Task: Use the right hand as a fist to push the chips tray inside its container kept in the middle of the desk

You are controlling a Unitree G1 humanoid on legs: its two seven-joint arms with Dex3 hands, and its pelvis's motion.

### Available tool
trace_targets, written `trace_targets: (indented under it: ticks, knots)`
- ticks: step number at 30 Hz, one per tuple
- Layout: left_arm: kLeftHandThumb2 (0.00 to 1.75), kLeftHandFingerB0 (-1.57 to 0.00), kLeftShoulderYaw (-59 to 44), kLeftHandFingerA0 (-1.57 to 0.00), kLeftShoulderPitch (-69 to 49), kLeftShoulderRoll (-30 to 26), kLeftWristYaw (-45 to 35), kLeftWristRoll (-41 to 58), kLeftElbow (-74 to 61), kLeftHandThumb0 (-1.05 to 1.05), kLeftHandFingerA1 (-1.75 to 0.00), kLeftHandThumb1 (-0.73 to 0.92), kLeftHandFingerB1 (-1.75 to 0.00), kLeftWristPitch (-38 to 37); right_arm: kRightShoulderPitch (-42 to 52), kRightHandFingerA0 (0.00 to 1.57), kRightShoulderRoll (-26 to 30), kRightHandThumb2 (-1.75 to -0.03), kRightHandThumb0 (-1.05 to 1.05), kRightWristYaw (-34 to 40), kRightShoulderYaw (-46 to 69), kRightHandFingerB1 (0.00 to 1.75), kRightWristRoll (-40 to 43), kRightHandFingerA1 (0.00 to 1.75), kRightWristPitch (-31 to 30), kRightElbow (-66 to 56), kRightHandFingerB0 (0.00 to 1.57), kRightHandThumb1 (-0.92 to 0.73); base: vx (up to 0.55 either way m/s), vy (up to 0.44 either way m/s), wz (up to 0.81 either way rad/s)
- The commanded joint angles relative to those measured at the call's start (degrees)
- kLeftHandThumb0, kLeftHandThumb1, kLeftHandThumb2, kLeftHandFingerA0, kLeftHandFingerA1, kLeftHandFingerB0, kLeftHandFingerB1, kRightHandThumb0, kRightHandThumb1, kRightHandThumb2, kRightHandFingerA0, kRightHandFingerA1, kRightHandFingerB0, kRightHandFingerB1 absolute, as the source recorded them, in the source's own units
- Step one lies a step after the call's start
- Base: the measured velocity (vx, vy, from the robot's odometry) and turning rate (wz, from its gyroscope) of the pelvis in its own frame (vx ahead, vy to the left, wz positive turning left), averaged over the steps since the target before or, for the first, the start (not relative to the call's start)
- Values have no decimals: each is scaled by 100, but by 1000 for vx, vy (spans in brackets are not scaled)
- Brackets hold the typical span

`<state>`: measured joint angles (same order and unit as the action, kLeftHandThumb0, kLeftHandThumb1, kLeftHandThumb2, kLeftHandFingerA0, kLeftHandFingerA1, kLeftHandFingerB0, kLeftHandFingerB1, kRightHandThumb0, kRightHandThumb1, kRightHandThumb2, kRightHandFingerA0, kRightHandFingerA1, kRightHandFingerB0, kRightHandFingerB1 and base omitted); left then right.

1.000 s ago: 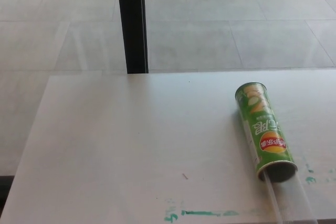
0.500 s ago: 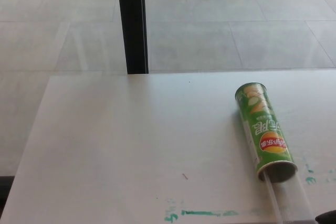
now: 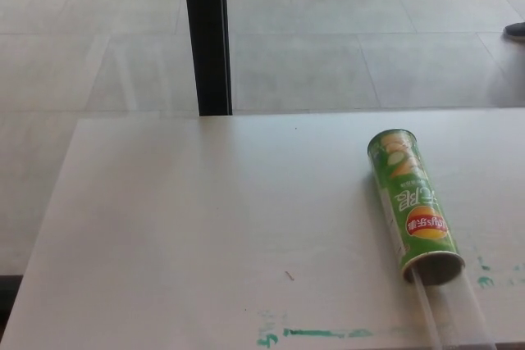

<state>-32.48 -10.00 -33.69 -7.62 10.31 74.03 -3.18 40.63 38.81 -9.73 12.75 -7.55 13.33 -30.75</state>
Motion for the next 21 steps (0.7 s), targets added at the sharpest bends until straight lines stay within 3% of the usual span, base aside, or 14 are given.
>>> trace_targets:
  ticks: [1, 3, 4, 8, 9, 10, 17, 18, 19, 21]
  knots:
    - [133, -43, -15, -69, -17, -196, -115, 109, -15, -86, -125, 61, -101, -163, -283, 85, 339, -64, -65, 617, -431, 58, -2581, 114, 1377, 589, 68, -83, 0, 0, 0]
    - [133, -43, -27, -70, -9, -198, -93, 118, -16, -84, -125, 60, -100, -142, -304, 83, 426, -65, -64, 622, -473, 58, -2782, 111, 1375, 591, 66, -85, 0, 0, 0]
    - [133, -40, -50, -67, -11, -192, -115, 143, -17, -85, -123, 60, -98, -157, -276, 86, 371, -65, -66, 700, -506, 57, -2874, 97, 1362, 576, 68, -85, 0, 0, 0]
    - [134, -42, -30, -68, -59, -190, -152, 140, -113, -86, -124, 60, -99, -189, -183, 84, 170, -65, -66, 984, -617, 59, -3048, 104, 1442, 603, 68, -84, 0, 0, 0]
    - [124, -35, -39, -57, -40, -191, -136, 142, -83, -87, -149, 63, -117, -197, -258, 84, 173, -65, -66, 1002, -661, 60, -3064, 102, 1452, 640, 68, -84, 0, 0, 0]
    - [132, -41, -41, -70, -41, -185, -151, 141, -69, -90, -127, 62, -101, -232, -260, 84, 171, -65, -66, 1060, -670, 60, -3103, 103, 1484, 668, 69, -84, 0, 0, 0]
    - [131, -46, -5, -75, -26, -188, -68, 86, 1, -90, -126, 59, -100, -203, -485, 90, 261, -65, -67, 1424, -748, 59, -3520, 97, 1603, 894, 75, -84, 0, 0, 0]
    - [140, -25, -10, -91, -27, -186, -72, 89, 6, -69, -123, 65, -82, -213, -494, 87, 307, -66, -68, 1284, -761, 59, -3554, 92, 1453, 855, 72, -87, 0, 0, 0]
    - [130, -42, -92, -68, -10, -179, -132, 184, 1, -90, -123, 59, -98, -143, -543, 87, 340, -66, -68, 1200, -790, 59, -3549, 87, 1380, 891, 72, -87, 0, 0, 0]
    - [131, -40, -55, -67, -13, -188, -118, 148, -19, -89, -123, 62, -97, -173, -750, 88, 421, -66, -68, 1202, -884, 59, -3694, 89, 1363, 1003, 74, -86, 0, 0, 0]
